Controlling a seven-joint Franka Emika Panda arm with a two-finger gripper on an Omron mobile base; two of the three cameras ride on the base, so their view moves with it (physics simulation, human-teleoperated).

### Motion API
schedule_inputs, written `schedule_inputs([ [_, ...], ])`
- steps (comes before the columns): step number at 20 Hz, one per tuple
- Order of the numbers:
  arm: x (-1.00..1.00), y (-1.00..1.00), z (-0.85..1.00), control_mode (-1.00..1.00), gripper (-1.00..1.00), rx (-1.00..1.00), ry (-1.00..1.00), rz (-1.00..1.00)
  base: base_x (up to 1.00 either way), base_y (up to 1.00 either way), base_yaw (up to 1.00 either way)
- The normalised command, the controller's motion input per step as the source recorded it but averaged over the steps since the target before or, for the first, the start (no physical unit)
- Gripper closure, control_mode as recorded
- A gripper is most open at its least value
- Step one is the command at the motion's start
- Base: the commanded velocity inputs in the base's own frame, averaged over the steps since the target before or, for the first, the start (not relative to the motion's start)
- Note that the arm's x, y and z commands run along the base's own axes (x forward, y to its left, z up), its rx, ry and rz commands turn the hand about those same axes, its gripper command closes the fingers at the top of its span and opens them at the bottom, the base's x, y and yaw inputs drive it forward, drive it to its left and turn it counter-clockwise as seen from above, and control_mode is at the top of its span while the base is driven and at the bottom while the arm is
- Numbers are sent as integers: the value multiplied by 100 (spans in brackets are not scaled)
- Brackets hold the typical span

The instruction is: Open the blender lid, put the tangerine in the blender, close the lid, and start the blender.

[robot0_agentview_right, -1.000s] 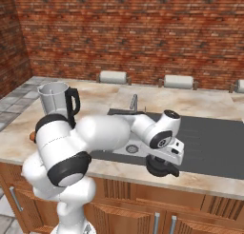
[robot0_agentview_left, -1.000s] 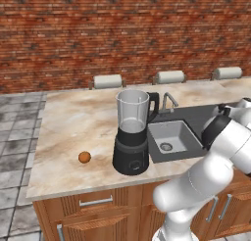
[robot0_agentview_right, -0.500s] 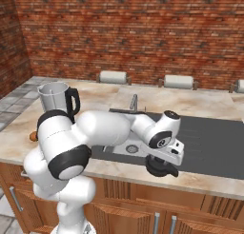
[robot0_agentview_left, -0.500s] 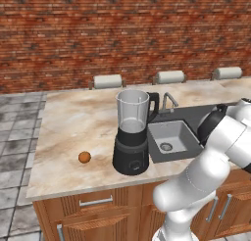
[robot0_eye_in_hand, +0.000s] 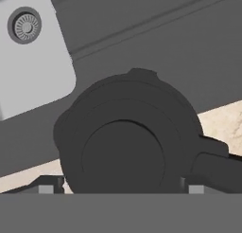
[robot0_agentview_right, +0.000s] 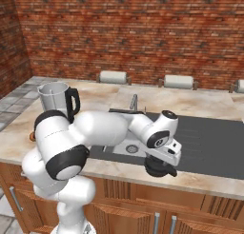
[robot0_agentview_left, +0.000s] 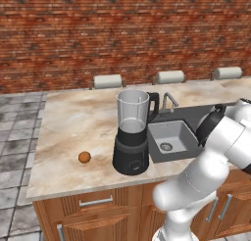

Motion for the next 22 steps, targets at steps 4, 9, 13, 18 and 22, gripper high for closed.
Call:
schedule_inputs([
  [4,0,7,6,-100,-100,0,-3,-3,0,0,0],
  [9,0,13,35,-100,-100,0,-3,-6,0,0,0],
  [13,-6,6,75,-100,-100,0,-16,-5,0,0,0],
  [18,-30,8,99,-100,-100,-1,-30,-6,0,0,0],
  [22,-60,35,100,-100,-100,-2,-29,-7,0,0,0],
])
